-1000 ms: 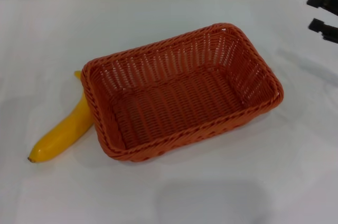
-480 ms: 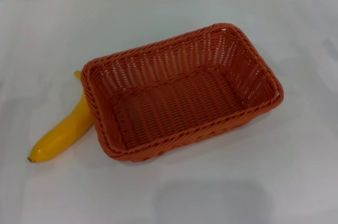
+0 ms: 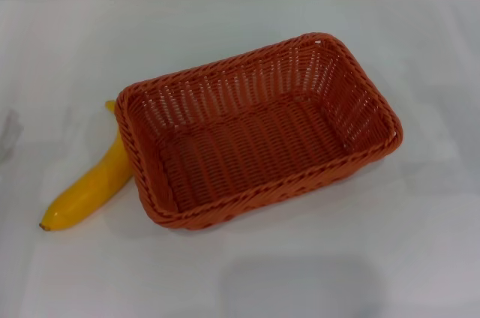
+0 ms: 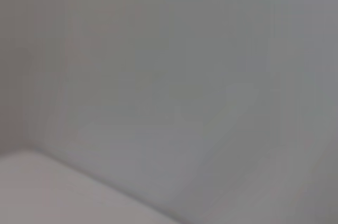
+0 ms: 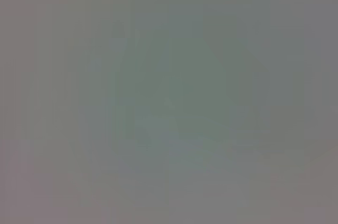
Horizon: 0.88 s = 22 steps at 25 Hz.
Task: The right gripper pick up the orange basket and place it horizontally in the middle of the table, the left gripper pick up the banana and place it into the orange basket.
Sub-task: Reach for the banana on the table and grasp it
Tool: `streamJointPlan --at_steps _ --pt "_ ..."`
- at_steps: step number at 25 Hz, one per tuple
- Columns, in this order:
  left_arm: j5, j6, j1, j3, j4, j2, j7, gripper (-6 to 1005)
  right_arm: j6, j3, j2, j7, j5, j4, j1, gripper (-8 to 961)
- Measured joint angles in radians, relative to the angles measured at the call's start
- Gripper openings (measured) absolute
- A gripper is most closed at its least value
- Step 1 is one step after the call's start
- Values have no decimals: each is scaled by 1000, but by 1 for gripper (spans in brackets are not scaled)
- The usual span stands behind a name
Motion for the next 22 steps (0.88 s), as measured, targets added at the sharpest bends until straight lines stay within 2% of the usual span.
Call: streamJointPlan --at_steps 3,5,12,13,14,17,22 --pt "158 42 -19 43 -112 20 -253 845 -38 13 -3 8 5 -12 5 869" --pt "271 121 -37 75 -212 35 -422 845 -63 36 -3 23 5 -16 10 869" --pt "568 446 -115 80 -523 67 -734 845 -199 65 -3 55 6 -18 43 869" --pt "691 518 -158 80 -595 85 -800 845 -210 65 -4 59 6 -22 47 869" --pt "691 518 -158 80 -595 85 -800 845 -214 65 -4 61 6 -24 49 869" --pt "838 599 -227 81 -674 110 -836 846 -220 65 -4 68 7 -25 55 870" --pt "1068 652 -342 82 -786 132 -801 846 -223 66 -6 77 7 -26 56 870"
